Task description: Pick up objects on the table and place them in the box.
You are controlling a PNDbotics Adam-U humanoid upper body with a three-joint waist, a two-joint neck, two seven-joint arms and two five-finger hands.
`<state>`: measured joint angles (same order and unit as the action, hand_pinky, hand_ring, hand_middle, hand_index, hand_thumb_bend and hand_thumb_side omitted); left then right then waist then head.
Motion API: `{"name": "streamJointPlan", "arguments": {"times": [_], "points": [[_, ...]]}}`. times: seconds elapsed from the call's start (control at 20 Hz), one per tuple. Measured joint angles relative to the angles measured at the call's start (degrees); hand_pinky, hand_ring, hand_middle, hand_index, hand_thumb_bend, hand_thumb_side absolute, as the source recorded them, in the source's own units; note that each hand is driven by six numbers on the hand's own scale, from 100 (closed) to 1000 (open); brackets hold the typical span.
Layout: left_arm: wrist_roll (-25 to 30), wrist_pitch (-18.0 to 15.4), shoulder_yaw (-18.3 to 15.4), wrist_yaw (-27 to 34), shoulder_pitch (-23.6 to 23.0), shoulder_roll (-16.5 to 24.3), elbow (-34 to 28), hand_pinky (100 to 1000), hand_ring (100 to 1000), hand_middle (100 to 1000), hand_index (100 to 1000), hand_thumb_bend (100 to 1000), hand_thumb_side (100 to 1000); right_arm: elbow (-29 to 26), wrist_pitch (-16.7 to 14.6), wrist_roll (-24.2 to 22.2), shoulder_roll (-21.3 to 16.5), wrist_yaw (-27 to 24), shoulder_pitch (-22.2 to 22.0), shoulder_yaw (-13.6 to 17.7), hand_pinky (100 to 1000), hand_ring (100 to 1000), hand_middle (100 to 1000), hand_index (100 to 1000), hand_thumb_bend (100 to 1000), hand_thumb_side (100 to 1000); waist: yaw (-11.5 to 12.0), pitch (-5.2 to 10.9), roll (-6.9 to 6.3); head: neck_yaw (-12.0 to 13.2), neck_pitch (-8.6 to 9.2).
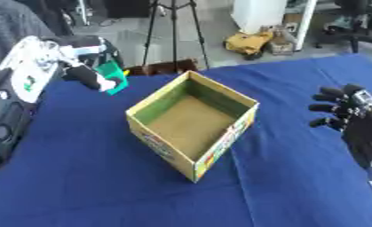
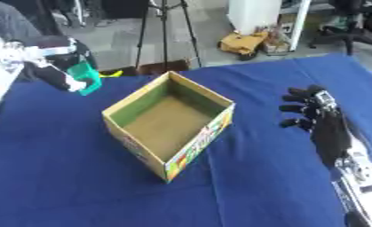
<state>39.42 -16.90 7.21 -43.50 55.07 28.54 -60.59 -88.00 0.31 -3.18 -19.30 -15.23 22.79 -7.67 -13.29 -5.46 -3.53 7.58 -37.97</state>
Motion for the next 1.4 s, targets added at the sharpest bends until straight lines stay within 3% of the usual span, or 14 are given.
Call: {"name": "streamJointPlan", "arguments": {"times": [0.3,0.45,0.9,0.95,1.0,1.05,1.1,1.15,1.25,1.3,1.4], "points": [[-1.46,-0.32,0.79,-4.90,2.03,-7.39,3.53,364,494,640,755,100,317,0.08,0.41,-1.53,0.91,0.07,1.98,-1.40,568,752,743,844,100,1000,-4.26,-1.26,-1.50,2.38,1.37],[-2.32,-0.76,1.10,-7.90,2.04,-9.50,5.06,364,494,640,755,100,317,0.20,0.51,-2.09,1.14,0.11,2.47,-1.79,568,752,743,844,100,1000,-4.73,-1.59,-1.65,2.91,1.83],[-2.64,-3.47,2.66,-15.82,-1.50,-13.56,8.47,477,570,693,784,100,307,0.37,0.55,-2.66,1.54,0.25,3.42,-2.24,568,752,743,844,100,1000,-5.75,-2.56,-2.17,3.61,2.32],[-2.40,-4.05,2.82,-16.40,-1.67,-13.80,8.70,524,601,707,795,343,354,0.37,0.56,-2.68,1.55,0.25,3.42,-2.24,568,752,743,844,100,1000,-5.72,-2.56,-2.17,3.61,2.32],[-2.13,-4.60,2.85,-16.81,-1.71,-13.97,8.92,543,613,710,796,396,368,0.37,0.57,-2.69,1.55,0.25,3.42,-2.24,568,752,743,844,100,1000,-5.64,-2.56,-2.17,3.61,2.32],[-1.94,-5.11,2.86,-17.14,-1.78,-13.97,8.94,578,630,717,804,633,441,0.37,0.57,-2.69,1.55,0.25,3.42,-2.24,568,752,743,844,100,1000,-5.54,-2.56,-2.15,3.60,2.32],[-1.91,-5.56,2.86,-17.39,-1.88,-13.97,8.91,603,651,718,809,672,504,0.37,0.57,-2.69,1.56,0.25,3.42,-2.24,568,752,742,844,100,1000,-5.42,-2.56,-2.08,3.58,2.32],[-2.06,-5.90,2.83,-17.54,-1.99,-13.97,8.81,630,669,720,811,960,557,0.37,0.57,-2.69,1.56,0.25,3.40,-2.24,568,752,742,844,100,1000,-5.32,-2.56,-1.96,3.56,2.32],[-2.84,-6.28,2.58,-17.44,-2.08,-13.92,7.73,665,689,724,810,1000,644,0.37,0.57,-2.69,1.56,0.25,3.37,-2.23,568,752,743,844,100,1000,-4.85,-2.55,-1.71,3.47,2.32],[-3.46,-6.27,2.24,-17.18,-2.08,-13.85,6.76,684,704,729,809,1000,740,0.37,0.56,-2.68,1.56,0.25,3.35,-2.23,568,752,742,844,100,1000,-4.62,-2.50,-1.60,3.42,2.32],[-5.00,-6.04,1.68,-16.40,-2.08,-13.43,4.28,705,719,730,806,1000,773,0.37,0.55,-2.67,1.56,0.25,3.17,-2.21,568,752,742,844,100,1000,-4.13,-2.28,-1.44,3.30,2.32]]}}
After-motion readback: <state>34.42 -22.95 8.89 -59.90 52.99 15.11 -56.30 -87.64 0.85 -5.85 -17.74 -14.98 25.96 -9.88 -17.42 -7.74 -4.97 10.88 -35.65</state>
